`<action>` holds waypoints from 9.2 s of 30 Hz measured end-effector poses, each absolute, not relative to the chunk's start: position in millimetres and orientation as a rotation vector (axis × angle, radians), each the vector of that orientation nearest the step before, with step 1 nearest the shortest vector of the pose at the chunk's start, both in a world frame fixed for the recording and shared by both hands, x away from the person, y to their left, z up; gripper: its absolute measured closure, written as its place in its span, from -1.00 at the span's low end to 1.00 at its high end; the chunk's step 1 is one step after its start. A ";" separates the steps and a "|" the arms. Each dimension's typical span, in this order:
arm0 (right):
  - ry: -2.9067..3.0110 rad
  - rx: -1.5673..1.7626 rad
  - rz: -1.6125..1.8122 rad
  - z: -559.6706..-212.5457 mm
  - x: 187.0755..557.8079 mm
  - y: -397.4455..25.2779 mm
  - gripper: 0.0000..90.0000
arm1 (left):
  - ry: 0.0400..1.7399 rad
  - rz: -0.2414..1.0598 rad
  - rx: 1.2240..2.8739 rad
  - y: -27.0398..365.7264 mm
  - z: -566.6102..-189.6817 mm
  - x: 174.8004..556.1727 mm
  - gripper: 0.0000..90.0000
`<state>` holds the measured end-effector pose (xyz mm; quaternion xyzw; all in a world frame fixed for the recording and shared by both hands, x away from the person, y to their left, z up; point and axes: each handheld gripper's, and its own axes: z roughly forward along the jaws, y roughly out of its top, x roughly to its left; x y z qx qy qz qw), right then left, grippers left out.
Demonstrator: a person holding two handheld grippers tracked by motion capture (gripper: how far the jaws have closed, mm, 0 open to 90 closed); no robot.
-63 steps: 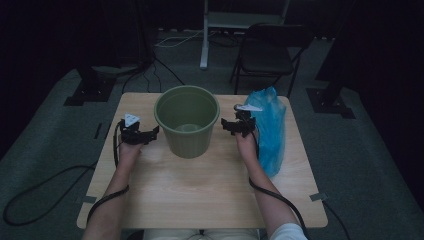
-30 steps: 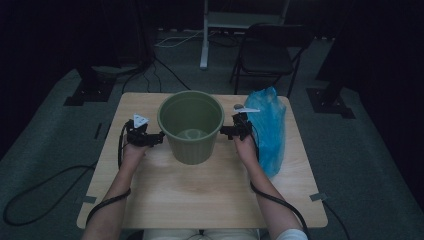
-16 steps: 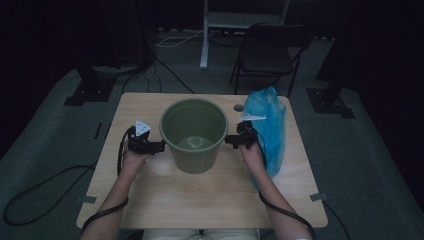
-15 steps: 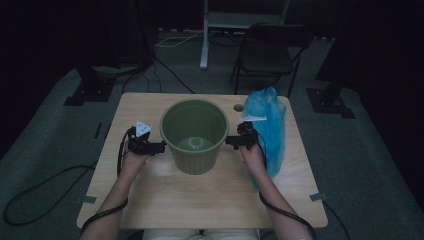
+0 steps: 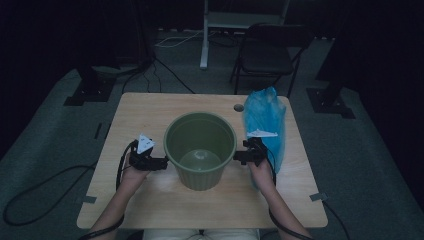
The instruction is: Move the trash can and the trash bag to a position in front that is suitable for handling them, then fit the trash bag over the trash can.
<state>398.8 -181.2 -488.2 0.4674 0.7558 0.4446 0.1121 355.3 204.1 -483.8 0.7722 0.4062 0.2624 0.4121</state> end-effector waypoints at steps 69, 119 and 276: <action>1.915 1.853 0.874 -524.2 495.2 -306.6 -0.74 | 1.133 0.599 1.920 267.1 -530.3 254.7 -0.90; 2.351 1.460 1.193 -525.8 330.2 -300.4 0.96 | 1.163 0.612 1.868 280.9 -539.5 251.5 -0.89; 1.983 0.912 1.991 -349.9 311.8 -172.6 0.99 | 1.163 0.533 1.854 285.9 -537.2 253.9 -0.89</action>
